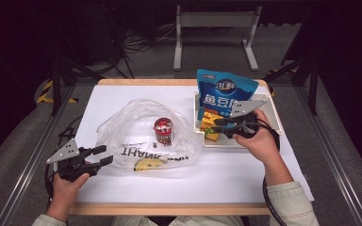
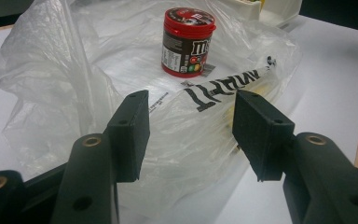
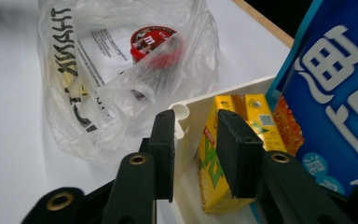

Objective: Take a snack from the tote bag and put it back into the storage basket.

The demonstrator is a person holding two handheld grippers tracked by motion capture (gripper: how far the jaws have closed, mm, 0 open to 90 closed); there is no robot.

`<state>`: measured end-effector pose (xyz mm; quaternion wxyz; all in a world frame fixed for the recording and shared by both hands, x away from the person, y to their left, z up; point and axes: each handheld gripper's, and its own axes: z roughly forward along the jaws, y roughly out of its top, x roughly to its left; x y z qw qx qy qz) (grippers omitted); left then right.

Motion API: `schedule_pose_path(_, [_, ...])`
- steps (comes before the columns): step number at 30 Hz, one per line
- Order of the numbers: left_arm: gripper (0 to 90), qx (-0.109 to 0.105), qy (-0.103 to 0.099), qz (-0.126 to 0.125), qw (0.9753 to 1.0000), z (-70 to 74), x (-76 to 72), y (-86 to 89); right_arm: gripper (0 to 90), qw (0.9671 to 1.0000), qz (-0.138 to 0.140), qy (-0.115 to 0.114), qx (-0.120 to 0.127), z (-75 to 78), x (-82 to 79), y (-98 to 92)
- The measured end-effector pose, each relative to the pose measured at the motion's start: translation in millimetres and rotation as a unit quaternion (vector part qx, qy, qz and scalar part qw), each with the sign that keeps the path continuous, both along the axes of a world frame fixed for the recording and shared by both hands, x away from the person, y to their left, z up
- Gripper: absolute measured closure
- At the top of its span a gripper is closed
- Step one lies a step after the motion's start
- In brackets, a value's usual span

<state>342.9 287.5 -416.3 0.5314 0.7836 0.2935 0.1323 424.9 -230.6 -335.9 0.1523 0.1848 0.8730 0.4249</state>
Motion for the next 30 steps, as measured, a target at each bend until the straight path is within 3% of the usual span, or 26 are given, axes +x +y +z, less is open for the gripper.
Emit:
schedule_pose_path(4, [46.7, 0.000, 0.000, 0.000, 1.0000, 0.2, -0.2, 0.3, 78.7, 0.9999, -0.003, 0.009, 0.007, -5.0, -5.6, -0.6])
schedule_pose_path(6, [46.7, 0.001, -0.004, -0.001, 1.0000, 0.3, 0.3, 1.0, 83.1, 0.9999, -0.008, 0.007, -0.008, -4.6, -6.5, -2.4])
schedule_pose_path(10, [46.7, 0.001, -0.004, -0.002, 1.0000, 0.8, -0.2, 1.3, 86.9, 0.9998, -0.008, 0.017, -0.010, -8.2, -7.9, -4.6])
schedule_pose_path(30, [46.7, 0.001, -0.004, -0.003, 1.0000, 0.8, 0.2, 1.2, 90.0, 0.9966, -0.020, 0.061, -0.051, -43.4, 5.2, -4.3])
